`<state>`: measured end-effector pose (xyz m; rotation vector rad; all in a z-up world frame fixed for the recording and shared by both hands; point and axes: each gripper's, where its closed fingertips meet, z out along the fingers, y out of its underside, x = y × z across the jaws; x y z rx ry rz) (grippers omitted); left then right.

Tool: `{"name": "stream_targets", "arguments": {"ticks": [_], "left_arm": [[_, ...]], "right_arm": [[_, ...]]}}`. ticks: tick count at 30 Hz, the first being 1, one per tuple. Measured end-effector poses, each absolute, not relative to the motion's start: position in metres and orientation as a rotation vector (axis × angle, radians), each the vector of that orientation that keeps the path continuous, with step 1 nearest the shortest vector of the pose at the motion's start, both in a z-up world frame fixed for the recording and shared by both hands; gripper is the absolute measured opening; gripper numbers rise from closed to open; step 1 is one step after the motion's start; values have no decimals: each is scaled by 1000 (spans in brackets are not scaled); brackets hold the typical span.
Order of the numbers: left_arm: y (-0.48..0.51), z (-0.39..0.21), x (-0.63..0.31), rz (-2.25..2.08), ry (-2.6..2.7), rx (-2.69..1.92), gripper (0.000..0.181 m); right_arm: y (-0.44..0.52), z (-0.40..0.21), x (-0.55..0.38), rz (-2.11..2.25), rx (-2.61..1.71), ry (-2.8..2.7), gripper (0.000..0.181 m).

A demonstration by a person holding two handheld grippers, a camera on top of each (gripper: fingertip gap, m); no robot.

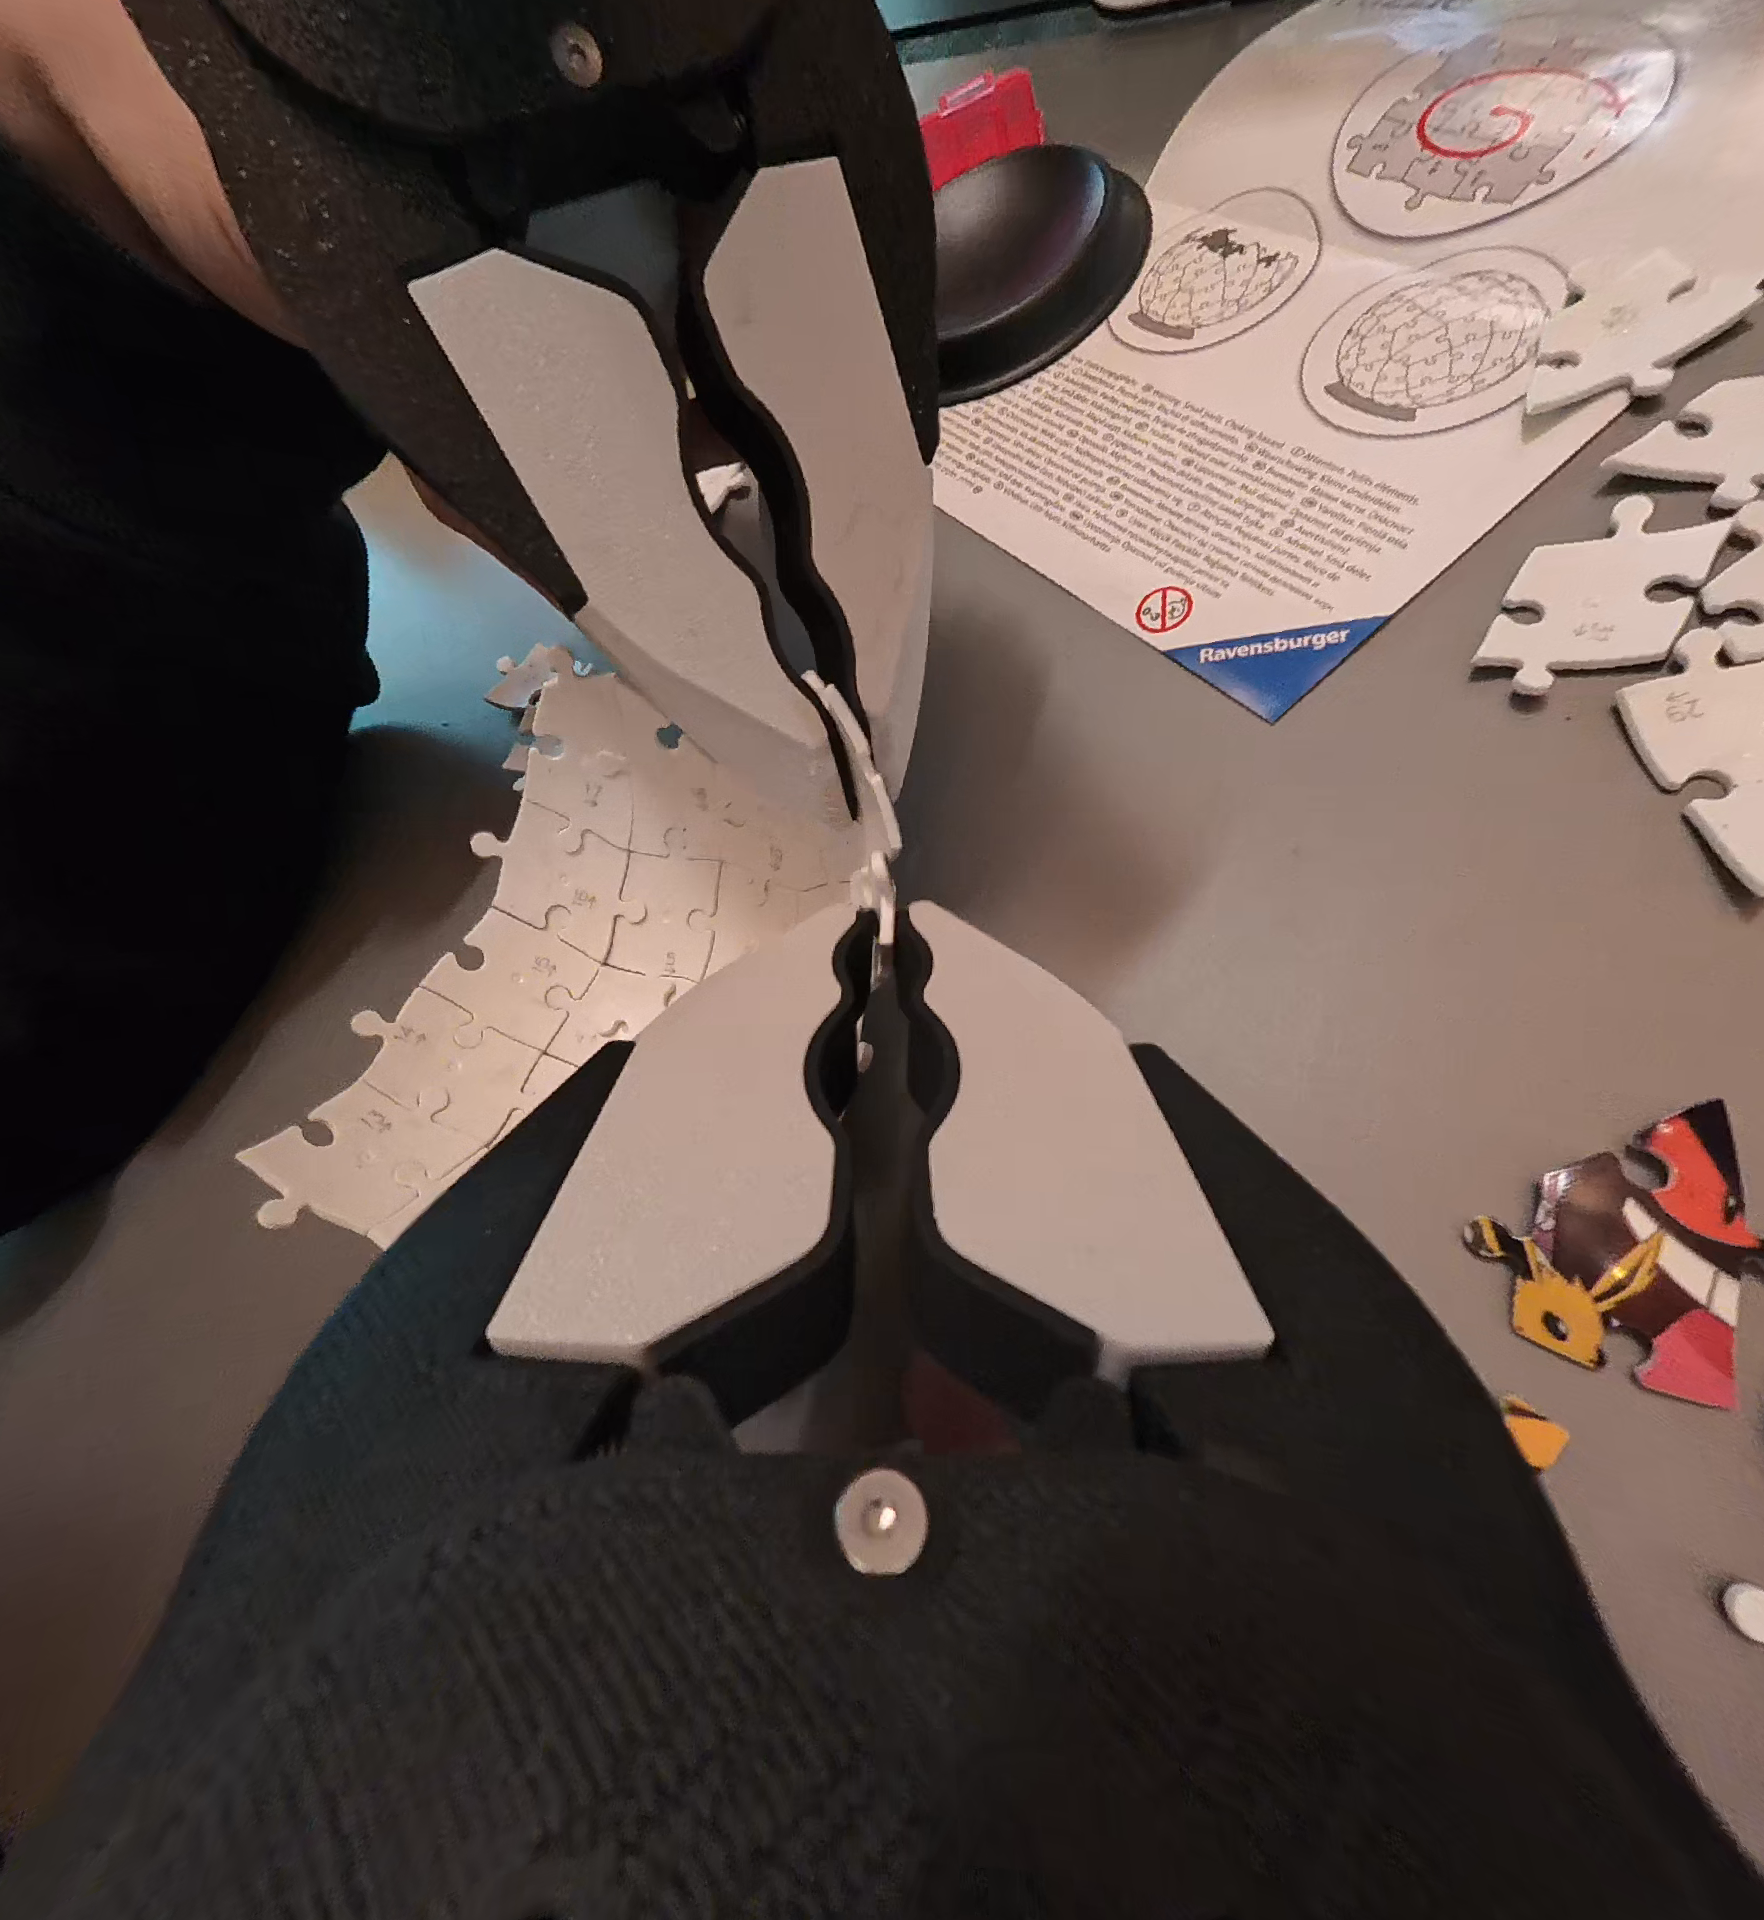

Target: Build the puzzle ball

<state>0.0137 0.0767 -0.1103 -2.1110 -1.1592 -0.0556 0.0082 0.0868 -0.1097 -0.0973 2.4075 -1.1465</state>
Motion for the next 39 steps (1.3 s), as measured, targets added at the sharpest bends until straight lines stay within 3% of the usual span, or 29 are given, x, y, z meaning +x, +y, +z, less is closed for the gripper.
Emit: {"name": "stream_targets", "arguments": {"ticks": [39], "left_arm": [[77, -113, 12, -60, -1160, -2101, 2]], "right_arm": [[86, -115, 4, -1128, -260, 2376, 8]]}}
